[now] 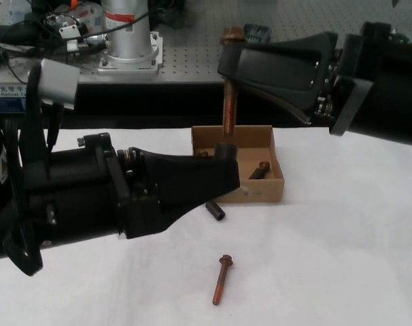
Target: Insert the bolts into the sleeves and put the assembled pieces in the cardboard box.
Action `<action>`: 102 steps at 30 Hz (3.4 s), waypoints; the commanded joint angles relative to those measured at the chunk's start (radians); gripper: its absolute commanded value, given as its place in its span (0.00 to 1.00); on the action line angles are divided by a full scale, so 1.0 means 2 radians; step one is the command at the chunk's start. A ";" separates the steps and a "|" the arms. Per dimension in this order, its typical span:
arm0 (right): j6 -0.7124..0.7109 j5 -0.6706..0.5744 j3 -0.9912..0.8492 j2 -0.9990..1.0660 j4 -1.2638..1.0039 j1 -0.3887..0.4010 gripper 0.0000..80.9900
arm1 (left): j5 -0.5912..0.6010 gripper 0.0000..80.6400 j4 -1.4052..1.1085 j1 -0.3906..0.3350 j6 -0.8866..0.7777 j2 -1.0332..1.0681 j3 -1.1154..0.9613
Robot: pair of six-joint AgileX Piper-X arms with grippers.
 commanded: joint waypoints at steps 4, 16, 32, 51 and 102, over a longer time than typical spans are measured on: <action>-0.004 -0.007 -0.003 -0.003 -0.004 0.001 0.02 | 0.002 0.01 -0.026 -0.001 -0.010 -0.003 -0.003; -0.004 -0.007 -0.003 -0.003 -0.003 0.001 0.02 | 0.002 0.01 -0.040 -0.001 -0.021 -0.003 -0.003; -0.026 -0.011 -0.003 -0.003 0.019 -0.001 0.02 | 0.004 0.01 -0.040 -0.001 -0.025 -0.003 -0.003; -0.089 -0.013 -0.003 -0.050 0.136 0.001 0.02 | -0.048 0.01 -0.040 -0.001 -0.025 -0.003 -0.003; -0.162 0.112 -0.003 -0.124 0.296 0.031 0.57 | -0.043 0.01 0.048 0.008 0.073 -0.003 -0.003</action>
